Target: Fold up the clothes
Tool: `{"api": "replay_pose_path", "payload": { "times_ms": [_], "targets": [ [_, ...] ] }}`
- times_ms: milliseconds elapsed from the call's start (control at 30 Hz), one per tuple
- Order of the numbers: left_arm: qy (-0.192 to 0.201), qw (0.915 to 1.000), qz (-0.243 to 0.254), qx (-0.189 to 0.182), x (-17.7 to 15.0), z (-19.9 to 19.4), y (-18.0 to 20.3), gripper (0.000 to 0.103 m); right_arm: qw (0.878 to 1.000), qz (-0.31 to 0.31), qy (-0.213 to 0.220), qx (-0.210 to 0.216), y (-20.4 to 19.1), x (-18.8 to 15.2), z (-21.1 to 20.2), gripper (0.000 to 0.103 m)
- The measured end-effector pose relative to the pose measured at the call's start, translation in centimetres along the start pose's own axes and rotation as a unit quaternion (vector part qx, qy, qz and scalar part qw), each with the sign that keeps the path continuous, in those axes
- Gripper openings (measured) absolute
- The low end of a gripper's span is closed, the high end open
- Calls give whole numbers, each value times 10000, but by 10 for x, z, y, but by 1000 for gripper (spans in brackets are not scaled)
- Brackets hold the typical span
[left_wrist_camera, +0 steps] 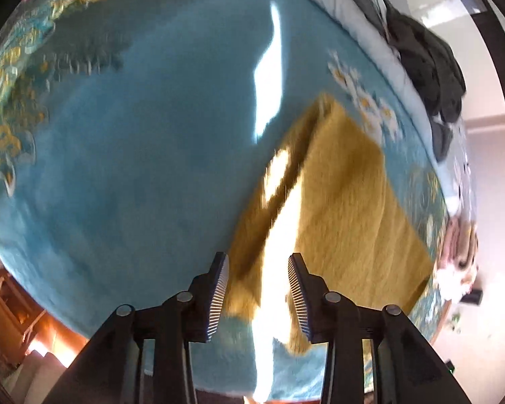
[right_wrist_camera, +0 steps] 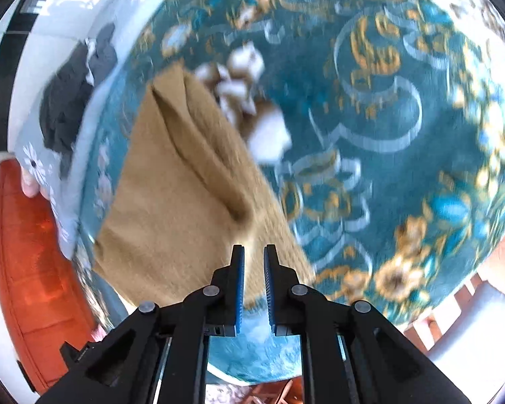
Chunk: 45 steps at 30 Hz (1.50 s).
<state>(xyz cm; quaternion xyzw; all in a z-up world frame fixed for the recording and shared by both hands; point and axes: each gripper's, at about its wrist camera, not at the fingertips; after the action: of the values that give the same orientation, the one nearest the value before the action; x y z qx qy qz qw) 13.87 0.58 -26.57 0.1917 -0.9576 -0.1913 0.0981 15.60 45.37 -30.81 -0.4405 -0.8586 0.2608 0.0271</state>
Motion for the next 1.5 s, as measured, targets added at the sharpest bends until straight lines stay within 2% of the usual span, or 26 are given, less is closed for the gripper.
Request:
{"api": "replay_pose_path", "payload": {
  "times_ms": [67, 133, 200, 333, 433, 567, 733, 767, 800, 867, 900, 933, 967, 1033, 1100, 1200, 1333, 1467, 1500],
  "targets": [
    [130, 9998, -114, -22, 26, -1, -2, 44, 9999, -34, 76, 133, -14, 15, -3, 19],
    [261, 9994, -227, -44, 51, -2, -4, 48, 9994, -112, 132, 286, -33, 30, -1, 36],
    [281, 9993, -256, -22, 73, 3, 1, 52, 9987, -184, 138, 444, -51, 46, 1, 41],
    [166, 9996, -166, 138, 116, 25, 17, 54, 9987, -223, 76, 454, -82, 75, 19, 44],
    [17, 9995, -121, 285, 136, 45, 26, 55, 9991, -233, 7, 351, -102, 96, 36, 46],
    [-203, 9989, -241, 334, 152, 74, 27, 56, 9998, -77, -100, 163, -107, 118, 57, 50],
    [-364, 9986, -342, 176, 155, 98, 29, 53, 9990, -80, -410, 187, -118, 129, 78, 51],
    [-351, 9987, -344, 130, 155, 99, 30, 50, 9987, -91, -456, 202, -121, 129, 81, 51],
    [-338, 9988, -346, 83, 154, 100, 31, 41, 9986, -79, -484, 199, -122, 129, 83, 51],
    [-402, 9987, -297, 58, 152, 99, 34, 30, 9984, -2, -535, 170, -123, 129, 88, 50],
    [-432, 9988, -234, 54, 152, 100, 37, 23, 9984, 41, -554, 139, -123, 130, 90, 42],
    [-443, 9989, -152, 76, 151, 100, 41, 20, 9984, 63, -562, 81, -122, 130, 91, 29],
    [-418, 9991, -61, 107, 151, 99, 45, 14, 9983, 74, -575, 38, -122, 129, 93, 24],
    [-289, 9994, 49, 158, 150, 94, 50, 12, 9982, 28, -603, 8, -123, 126, 92, 17],
    [-75, 9998, 72, 194, 149, 84, 52, 11, 9987, -61, -512, 23, -126, 123, 85, 15],
    [357, 9990, -219, 173, 146, 63, 37, 11, 9996, -85, -232, 164, -123, 126, 65, 13],
    [181, 9988, -249, 376, 142, 69, 17, 11, 9997, 126, -228, 28, -102, 131, 66, 13],
    [139, 9986, -438, 247, 145, 75, 9, 11, 9997, 30, -233, 5, -107, 130, 71, 13],
    [116, 9989, -431, 153, 146, 76, 11, 14, 9996, -19, -293, 57, -109, 129, 72, 14]
  ]
}}
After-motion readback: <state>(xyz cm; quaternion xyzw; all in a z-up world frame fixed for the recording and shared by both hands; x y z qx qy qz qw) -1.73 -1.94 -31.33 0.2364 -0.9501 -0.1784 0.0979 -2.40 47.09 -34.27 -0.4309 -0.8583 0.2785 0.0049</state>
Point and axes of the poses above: each gripper's, at about its wrist camera, not at the fingertips, and z roughly the way its jaws point, y to its right, x to its top, and after that the axes turned 15 degrees about z, right-handed
